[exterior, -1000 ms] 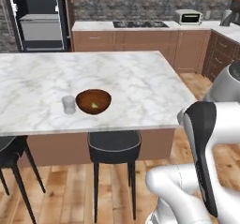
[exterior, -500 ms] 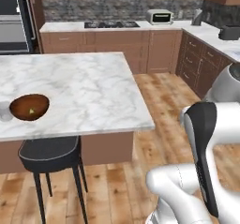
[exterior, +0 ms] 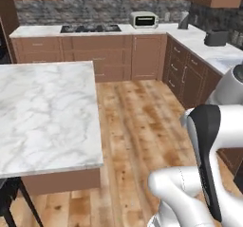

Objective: There is a bowl on the dining counter. Grab a lemon wedge from the fridge and place it in the bowl. Then get the liquor bottle and glass cup from the cabinet and place them next to the bowl.

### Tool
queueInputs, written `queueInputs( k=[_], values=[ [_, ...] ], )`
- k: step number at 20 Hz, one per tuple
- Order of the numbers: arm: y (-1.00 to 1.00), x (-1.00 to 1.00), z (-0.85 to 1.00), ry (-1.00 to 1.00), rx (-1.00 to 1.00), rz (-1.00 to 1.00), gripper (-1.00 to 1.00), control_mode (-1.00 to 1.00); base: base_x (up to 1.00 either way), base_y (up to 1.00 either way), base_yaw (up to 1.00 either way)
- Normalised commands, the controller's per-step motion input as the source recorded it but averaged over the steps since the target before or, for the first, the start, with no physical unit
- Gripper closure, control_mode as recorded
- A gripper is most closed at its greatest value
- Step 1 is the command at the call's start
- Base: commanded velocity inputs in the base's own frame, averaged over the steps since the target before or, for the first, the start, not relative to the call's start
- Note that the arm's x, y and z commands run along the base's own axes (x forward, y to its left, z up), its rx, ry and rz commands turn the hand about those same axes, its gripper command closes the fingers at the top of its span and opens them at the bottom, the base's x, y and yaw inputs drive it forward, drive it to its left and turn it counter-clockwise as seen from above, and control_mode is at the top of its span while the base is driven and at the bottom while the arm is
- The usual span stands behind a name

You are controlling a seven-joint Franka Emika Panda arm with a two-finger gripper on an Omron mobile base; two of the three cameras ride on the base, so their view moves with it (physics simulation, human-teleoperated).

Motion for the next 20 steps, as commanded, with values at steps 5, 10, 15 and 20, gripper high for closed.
queueInputs(
  k=[5, 10, 15, 20],
  values=[
    [0.0, 0.0, 0.0, 0.0, 0.0, 0.0, -1.0, 1.0, 1.0, -1.0, 0.0],
    [0.0, 0.0, 0.0, 0.0, 0.0, 0.0, -1.0, 1.0, 1.0, -0.74, 0.05],
    [0.0, 0.0, 0.0, 0.0, 0.0, 0.0, -1.0, 1.0, 1.0, -0.35, 0.06],
    [0.0, 0.0, 0.0, 0.0, 0.0, 0.0, -1.0, 1.0, 1.0, -0.11, 0.05]
  ],
)
